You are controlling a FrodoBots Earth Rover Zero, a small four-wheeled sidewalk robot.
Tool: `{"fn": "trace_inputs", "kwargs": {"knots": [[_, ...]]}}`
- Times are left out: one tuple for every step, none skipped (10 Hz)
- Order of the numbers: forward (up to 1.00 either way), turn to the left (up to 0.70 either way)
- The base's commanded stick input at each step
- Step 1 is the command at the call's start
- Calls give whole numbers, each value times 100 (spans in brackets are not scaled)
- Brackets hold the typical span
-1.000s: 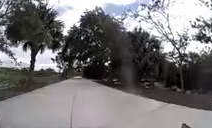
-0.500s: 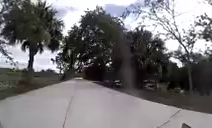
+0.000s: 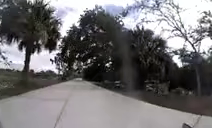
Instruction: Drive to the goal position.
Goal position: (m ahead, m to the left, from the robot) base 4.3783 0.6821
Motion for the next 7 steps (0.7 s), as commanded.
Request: {"fn": "trace_inputs", "kwargs": {"knots": [[60, 15], [60, 15], [60, 15], [60, 15], [60, 15], [60, 15], [60, 15]]}}
